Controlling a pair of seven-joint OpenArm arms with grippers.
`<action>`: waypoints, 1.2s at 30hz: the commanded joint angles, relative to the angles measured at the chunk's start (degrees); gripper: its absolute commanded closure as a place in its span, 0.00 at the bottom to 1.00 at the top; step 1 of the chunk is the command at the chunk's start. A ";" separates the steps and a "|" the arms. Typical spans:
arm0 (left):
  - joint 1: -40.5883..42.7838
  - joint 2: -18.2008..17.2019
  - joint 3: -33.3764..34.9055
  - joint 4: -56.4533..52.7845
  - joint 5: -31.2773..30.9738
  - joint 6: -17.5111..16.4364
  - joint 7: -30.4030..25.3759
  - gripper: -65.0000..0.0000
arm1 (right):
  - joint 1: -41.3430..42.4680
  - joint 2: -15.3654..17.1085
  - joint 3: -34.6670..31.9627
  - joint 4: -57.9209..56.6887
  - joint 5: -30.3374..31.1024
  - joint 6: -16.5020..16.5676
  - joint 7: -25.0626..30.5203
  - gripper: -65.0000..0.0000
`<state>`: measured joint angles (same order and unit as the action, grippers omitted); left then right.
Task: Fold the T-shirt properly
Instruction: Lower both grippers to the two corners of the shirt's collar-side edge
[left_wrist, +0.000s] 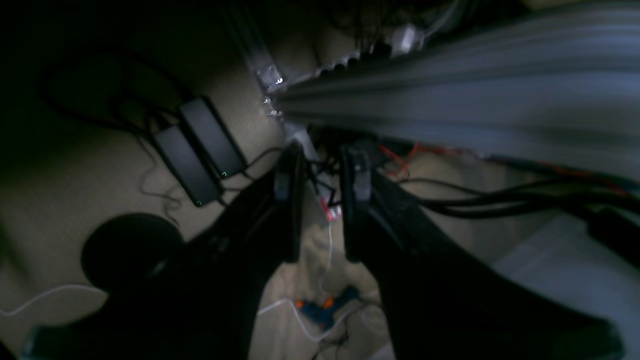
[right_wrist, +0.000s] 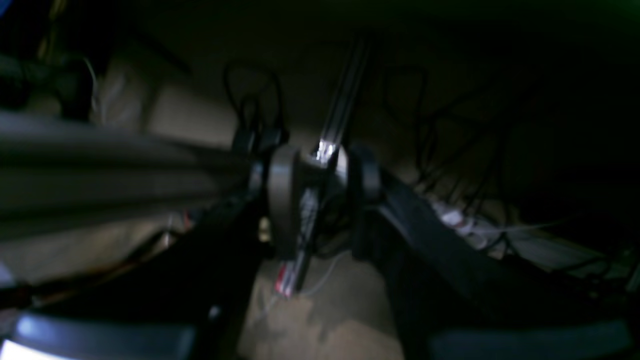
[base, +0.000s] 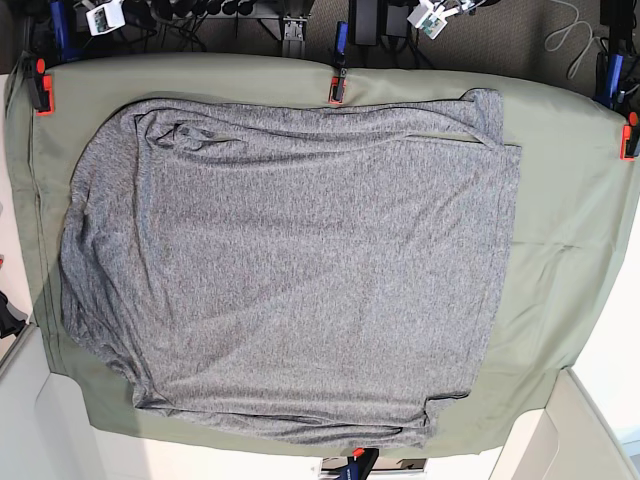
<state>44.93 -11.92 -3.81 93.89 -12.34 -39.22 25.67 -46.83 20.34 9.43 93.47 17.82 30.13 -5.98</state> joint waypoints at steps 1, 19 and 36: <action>1.57 -0.74 -0.09 3.10 -0.96 -0.78 -0.04 0.76 | -1.27 0.76 1.62 2.84 2.16 0.52 0.31 0.74; 7.87 -4.46 -14.75 28.06 -14.95 1.29 7.15 0.45 | 6.19 0.59 18.23 17.49 16.02 -5.62 -12.39 0.54; -6.67 -11.61 -17.75 16.92 -17.51 1.42 6.03 0.37 | 12.72 0.59 18.21 12.41 14.10 -5.97 -13.79 0.36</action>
<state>38.15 -22.87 -21.19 109.93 -28.95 -37.78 32.95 -34.24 20.16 27.05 104.99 31.29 24.16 -21.32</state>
